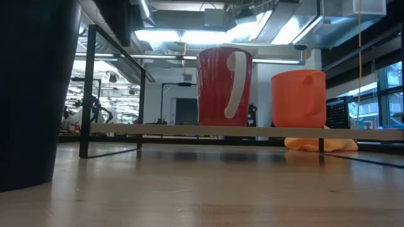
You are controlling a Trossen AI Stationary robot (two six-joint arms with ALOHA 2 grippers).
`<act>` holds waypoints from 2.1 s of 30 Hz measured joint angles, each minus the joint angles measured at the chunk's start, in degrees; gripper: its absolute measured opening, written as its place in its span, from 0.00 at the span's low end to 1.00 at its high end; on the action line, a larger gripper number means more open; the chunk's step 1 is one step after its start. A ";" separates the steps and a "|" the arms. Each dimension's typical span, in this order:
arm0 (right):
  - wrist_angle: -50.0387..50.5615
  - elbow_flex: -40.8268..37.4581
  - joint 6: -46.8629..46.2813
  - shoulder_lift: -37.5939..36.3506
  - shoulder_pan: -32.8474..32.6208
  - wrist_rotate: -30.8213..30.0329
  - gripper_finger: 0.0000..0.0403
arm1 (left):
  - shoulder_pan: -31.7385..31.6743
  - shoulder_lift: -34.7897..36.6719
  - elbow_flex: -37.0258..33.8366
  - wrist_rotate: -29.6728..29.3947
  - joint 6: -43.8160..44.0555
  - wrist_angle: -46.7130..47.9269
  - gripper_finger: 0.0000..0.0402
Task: Stack small to large cups/mugs on shelf
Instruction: Put the black cup on the shelf
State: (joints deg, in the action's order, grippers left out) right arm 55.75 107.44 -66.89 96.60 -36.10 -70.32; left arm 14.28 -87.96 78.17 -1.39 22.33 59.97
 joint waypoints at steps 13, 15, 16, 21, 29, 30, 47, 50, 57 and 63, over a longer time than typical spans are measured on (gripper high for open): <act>0.79 0.00 0.05 0.00 0.17 0.83 0.26 | 8.58 -0.02 0.00 -0.61 -0.35 -0.64 0.27; 1.19 0.00 -0.09 0.00 0.46 2.17 0.26 | 9.61 -0.02 0.00 0.30 -0.24 -0.79 0.27; 1.20 0.00 -0.10 0.00 0.71 2.93 0.26 | 10.07 -0.02 0.00 0.96 -0.01 -1.02 0.27; 1.39 0.00 -0.11 0.00 1.81 6.16 0.26 | 12.14 -0.02 0.00 2.54 2.43 -1.41 0.27; 1.72 0.00 -0.11 0.00 1.81 6.54 0.26 | 14.01 -0.03 0.00 3.17 7.05 -3.81 0.27; 1.82 0.00 -0.11 0.00 1.81 6.52 0.26 | 14.11 -0.04 0.00 3.68 7.53 -4.03 0.27; 2.03 0.00 0.07 0.00 1.81 6.56 0.26 | 15.15 -0.09 -4.69 3.21 13.15 -7.74 0.27; 2.05 0.00 0.07 0.00 1.81 7.08 0.26 | 15.15 -0.09 -5.05 3.21 13.33 -8.60 0.27; 2.38 0.00 -0.02 0.00 1.81 7.15 0.26 | 15.15 -0.09 -5.05 3.21 13.46 -10.08 0.27; 2.40 0.00 -0.07 0.00 1.81 7.13 0.26 | 15.15 -0.79 -5.10 3.21 13.54 -9.99 0.27</act>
State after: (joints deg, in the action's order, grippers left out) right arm 58.15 107.44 -66.97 96.60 -34.28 -63.20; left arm 29.43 -88.75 73.07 1.83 35.87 49.98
